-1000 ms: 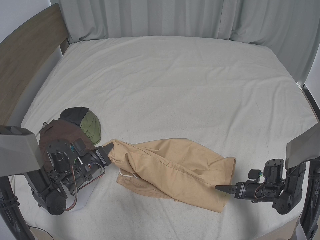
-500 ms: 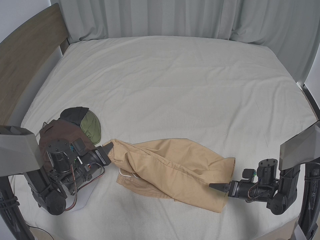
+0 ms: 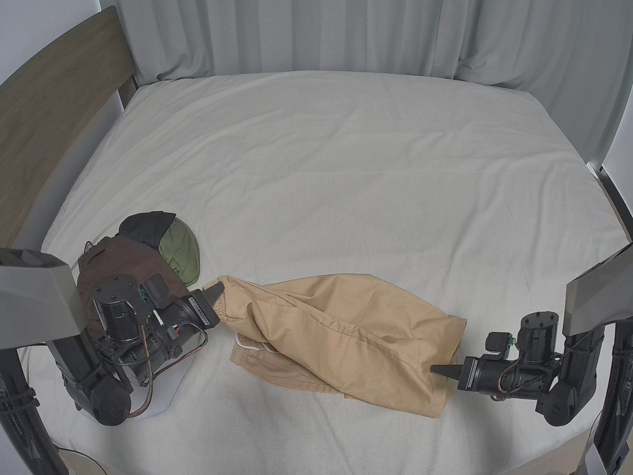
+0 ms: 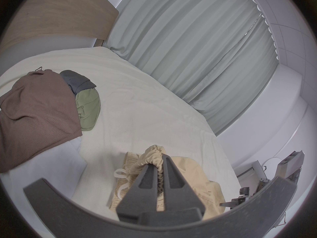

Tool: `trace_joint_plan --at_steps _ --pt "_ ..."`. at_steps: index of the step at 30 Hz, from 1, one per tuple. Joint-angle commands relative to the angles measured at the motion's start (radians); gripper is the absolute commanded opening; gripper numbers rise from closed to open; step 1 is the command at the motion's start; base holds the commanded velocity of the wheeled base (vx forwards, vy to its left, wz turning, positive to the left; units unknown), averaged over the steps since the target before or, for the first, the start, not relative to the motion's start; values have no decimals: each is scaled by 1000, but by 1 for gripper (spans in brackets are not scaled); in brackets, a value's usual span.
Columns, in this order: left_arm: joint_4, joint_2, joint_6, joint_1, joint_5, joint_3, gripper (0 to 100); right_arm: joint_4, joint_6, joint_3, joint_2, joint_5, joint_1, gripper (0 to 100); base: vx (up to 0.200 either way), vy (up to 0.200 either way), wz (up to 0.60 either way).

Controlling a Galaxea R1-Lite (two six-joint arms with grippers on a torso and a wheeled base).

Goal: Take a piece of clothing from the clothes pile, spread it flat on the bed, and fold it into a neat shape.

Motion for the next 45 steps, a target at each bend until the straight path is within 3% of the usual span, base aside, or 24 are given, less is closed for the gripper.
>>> trace_joint_plan --at_steps 1,13,14,24,39,40,45 --pt "-2 8 -1 -2 0 0 0 1 -2 30 -88 20 -1 0 0 0 0" --pt "-4 7 -1 -2 0 -1 0 3 -2 36 -97 43 -6 0 0 0 0" --pt "-2 7 -1 -2 0 -1 0 3 -2 34 -97 55 -4 100 0 0 0" --pt "-2 0 -1 -2 0 0 0 -2 1 -33 12 56 20 100 0 0 0" --pt "-4 0 -1 0 0 -1 0 -4 29 -59 20 27 63 100 0 0 0" --pt "-4 0 -1 -2 0 -1 0 -2 29 -59 20 27 63 0 0 0 0" --pt "-4 0 -1 0 0 -1 0 -2 29 -56 12 26 63 0 0 0 0"
